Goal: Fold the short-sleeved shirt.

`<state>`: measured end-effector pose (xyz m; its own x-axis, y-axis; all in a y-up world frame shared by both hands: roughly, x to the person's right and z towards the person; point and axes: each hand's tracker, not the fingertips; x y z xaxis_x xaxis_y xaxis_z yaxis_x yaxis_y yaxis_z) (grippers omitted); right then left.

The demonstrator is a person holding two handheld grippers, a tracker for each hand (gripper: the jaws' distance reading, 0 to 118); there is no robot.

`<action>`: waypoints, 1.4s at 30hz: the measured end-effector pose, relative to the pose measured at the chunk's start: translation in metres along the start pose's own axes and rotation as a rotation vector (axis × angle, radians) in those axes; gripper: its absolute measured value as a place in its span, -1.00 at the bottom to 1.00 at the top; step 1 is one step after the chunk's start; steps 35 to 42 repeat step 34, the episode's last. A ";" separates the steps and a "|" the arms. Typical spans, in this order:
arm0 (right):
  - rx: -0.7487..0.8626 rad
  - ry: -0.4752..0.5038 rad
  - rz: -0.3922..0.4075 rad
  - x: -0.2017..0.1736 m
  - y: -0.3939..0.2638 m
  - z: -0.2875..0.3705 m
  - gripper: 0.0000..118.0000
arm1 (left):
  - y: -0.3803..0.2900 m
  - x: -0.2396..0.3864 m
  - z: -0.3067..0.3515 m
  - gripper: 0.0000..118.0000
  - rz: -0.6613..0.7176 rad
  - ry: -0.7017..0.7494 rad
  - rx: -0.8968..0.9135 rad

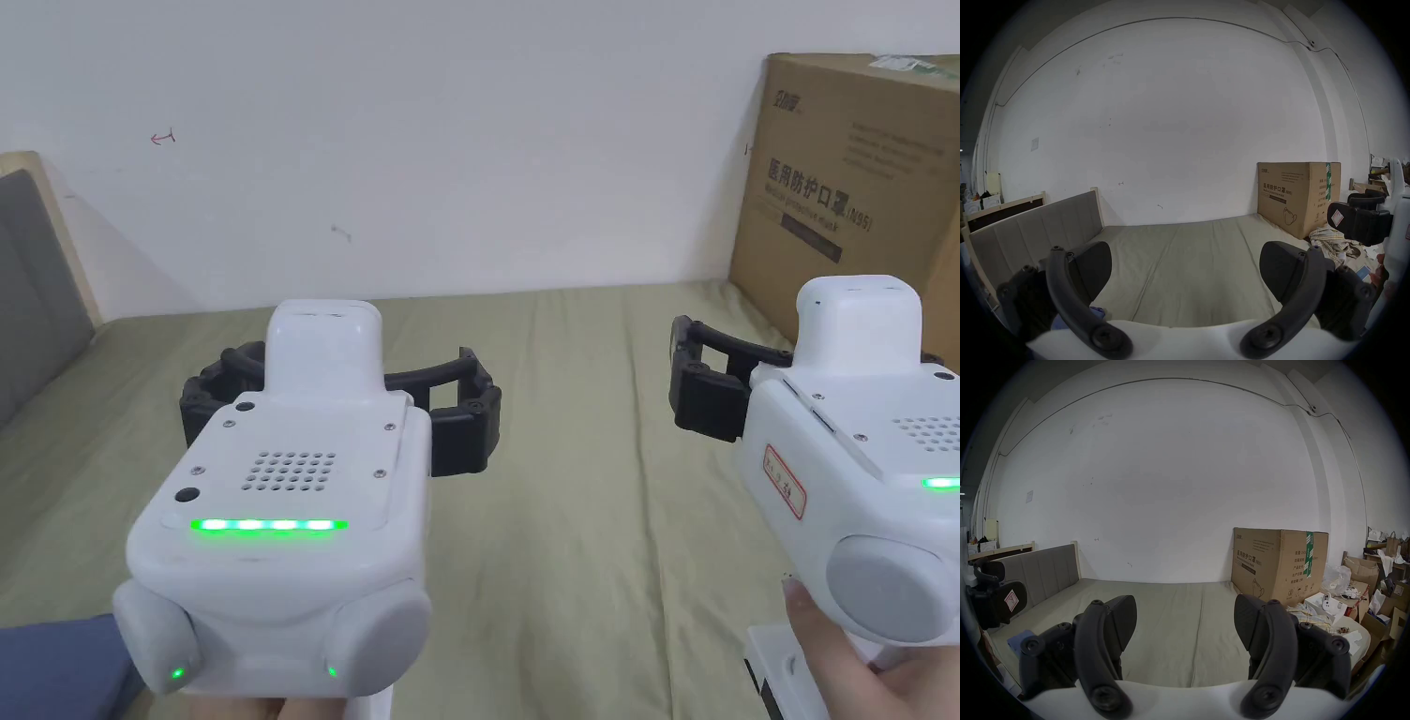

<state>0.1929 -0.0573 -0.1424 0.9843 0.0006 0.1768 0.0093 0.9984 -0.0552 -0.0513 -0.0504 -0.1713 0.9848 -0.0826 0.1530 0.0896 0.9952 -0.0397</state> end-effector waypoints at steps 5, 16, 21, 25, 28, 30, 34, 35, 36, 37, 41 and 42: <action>0.002 -0.003 -0.006 0.001 0.001 0.002 0.51 | 0.000 0.004 -0.004 1.00 -0.009 0.000 -0.015; -0.013 0.000 -0.002 0.002 -0.001 0.002 0.51 | 0.003 0.007 -0.003 1.00 0.052 -0.015 -0.020; -0.022 -0.002 -0.003 0.004 -0.002 0.002 0.51 | 0.006 0.006 -0.009 1.00 0.054 0.017 -0.053; -0.020 -0.005 -0.007 0.006 0.000 0.001 0.51 | 0.006 0.002 -0.009 1.00 0.104 0.006 -0.067; -0.024 -0.008 -0.006 0.006 0.000 0.000 0.51 | 0.006 -0.001 -0.011 1.00 0.131 0.017 -0.081; -0.027 -0.011 -0.006 0.006 0.001 -0.001 0.51 | 0.006 -0.002 -0.013 1.00 0.135 0.028 -0.089; -0.026 -0.007 -0.011 0.006 0.002 -0.001 0.51 | 0.005 -0.006 -0.013 1.00 0.140 0.026 -0.079; -0.026 -0.007 -0.011 0.006 0.002 -0.001 0.51 | 0.005 -0.006 -0.013 1.00 0.140 0.026 -0.079; -0.026 -0.007 -0.011 0.006 0.002 -0.001 0.51 | 0.005 -0.006 -0.013 1.00 0.140 0.026 -0.079; -0.026 -0.007 -0.011 0.006 0.002 -0.001 0.51 | 0.005 -0.006 -0.013 1.00 0.140 0.026 -0.079; -0.026 -0.007 -0.011 0.006 0.002 -0.001 0.51 | 0.005 -0.006 -0.013 1.00 0.140 0.026 -0.079; -0.026 -0.007 -0.011 0.006 0.002 -0.001 0.51 | 0.005 -0.006 -0.013 1.00 0.140 0.026 -0.079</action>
